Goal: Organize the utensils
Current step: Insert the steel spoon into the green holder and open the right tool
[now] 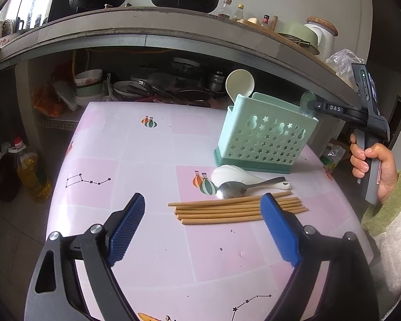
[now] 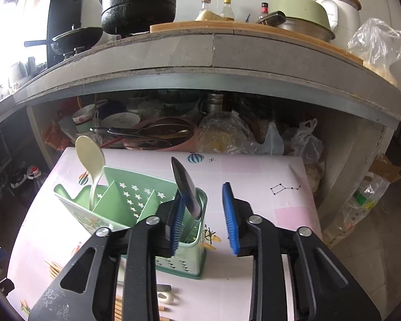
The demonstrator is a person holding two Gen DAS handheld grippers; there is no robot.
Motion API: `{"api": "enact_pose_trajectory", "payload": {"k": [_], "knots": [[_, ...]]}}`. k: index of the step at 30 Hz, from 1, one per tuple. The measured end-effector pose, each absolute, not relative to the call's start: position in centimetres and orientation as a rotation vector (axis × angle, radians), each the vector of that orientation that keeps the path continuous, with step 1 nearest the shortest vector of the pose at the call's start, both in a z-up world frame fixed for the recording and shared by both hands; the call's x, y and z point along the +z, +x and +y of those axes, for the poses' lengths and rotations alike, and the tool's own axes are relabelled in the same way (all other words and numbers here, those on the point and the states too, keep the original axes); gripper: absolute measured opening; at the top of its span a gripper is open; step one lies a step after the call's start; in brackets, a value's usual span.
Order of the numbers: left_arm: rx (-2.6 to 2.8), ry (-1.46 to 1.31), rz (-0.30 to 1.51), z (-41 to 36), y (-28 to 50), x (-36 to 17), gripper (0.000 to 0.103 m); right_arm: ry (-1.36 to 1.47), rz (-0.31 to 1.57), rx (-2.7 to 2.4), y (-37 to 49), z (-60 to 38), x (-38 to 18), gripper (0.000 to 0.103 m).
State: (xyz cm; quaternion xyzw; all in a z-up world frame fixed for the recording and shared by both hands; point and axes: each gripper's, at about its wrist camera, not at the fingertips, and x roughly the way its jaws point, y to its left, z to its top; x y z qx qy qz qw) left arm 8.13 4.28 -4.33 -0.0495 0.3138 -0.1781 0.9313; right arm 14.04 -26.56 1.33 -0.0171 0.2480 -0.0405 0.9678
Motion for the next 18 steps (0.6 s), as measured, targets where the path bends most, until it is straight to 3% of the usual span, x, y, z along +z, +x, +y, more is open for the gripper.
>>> {"api": "enact_pose_trajectory", "payload": {"k": [6,13,18], "knots": [[-0.358,-0.086,0.644,4.1,8.0,-4.2,0.086,-0.027,0.457,-0.061,12.0,-26.6,2.4,0.044],[-0.34,-0.096,0.659,4.3,8.6,-4.7,0.086,0.054,0.404,-0.017,7.6,-27.0,3.3,0.045],[-0.351,-0.1,0.684,3.8,9.3,-5.6,0.086,0.133,0.484,0.046,5.1,-26.1,0.1,0.045]]}}
